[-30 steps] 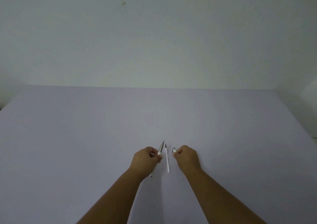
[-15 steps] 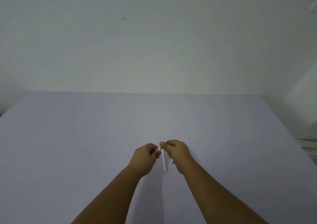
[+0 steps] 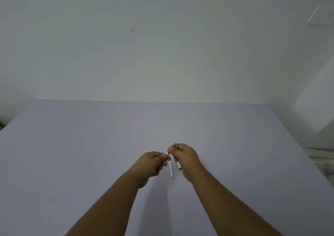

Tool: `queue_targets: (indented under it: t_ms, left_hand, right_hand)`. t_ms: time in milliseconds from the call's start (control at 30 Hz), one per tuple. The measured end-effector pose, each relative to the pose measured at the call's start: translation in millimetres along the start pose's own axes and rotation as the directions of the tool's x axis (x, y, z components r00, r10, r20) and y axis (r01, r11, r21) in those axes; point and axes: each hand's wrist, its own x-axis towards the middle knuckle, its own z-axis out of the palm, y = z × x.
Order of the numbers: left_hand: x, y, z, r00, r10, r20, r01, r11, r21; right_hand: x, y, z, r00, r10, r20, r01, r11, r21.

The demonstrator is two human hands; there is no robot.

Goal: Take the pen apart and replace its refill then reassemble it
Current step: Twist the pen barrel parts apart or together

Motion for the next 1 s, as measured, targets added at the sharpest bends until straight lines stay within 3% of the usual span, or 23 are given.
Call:
queue_targets:
  t_ms: [67,167,233,333,467,567,767,900,1000]
  left_hand:
    - [-2.6,1.5,2.4,1.000,0.018,-0.016,-0.018,0.999,0.045]
    - [-3.5,1.9,5.2,0.990,0.111,-0.091,-0.081,0.955,0.286]
    - [-3.6,2.4,7.2,0.978,0.173,-0.114,-0.122,0.925,0.359]
    - [-3.2,3.5,9.9,0.970,0.217,-0.112,-0.149,0.890,0.431]
    - [-1.3,5.1,10.6,0.966,0.233,-0.110,-0.153,0.863,0.481]
    - [-0.1,5.6,11.8,0.963,0.246,-0.110,-0.161,0.853,0.496]
    - [0.5,4.4,11.9,0.959,0.259,-0.118,-0.164,0.842,0.514]
    - [0.7,4.5,10.8,0.957,0.262,-0.121,-0.163,0.837,0.523]
    - [0.7,4.3,9.8,0.958,0.258,-0.123,-0.158,0.835,0.526]
  right_hand:
    - [-1.4,-3.8,-4.2,0.998,0.004,0.056,-0.007,0.999,0.053]
    - [-2.4,-6.3,-8.2,0.990,0.113,0.080,-0.122,0.986,0.115]
    - [-1.8,-6.0,-9.4,0.979,0.200,0.028,-0.201,0.978,0.056]
    - [-2.9,-3.4,-12.2,0.984,0.177,0.037,-0.178,0.984,0.030]
    - [-3.0,-5.6,-14.6,0.978,0.192,0.080,-0.202,0.966,0.159]
    - [-0.1,-6.9,-13.6,0.971,0.237,0.020,-0.238,0.964,0.122]
    - [2.2,-7.5,-19.9,0.983,0.154,0.097,-0.173,0.953,0.247]
    - [3.8,-9.0,-17.7,0.968,0.247,0.048,-0.252,0.950,0.185]
    - [3.6,-8.9,-17.0,0.982,0.180,0.060,-0.188,0.966,0.178]
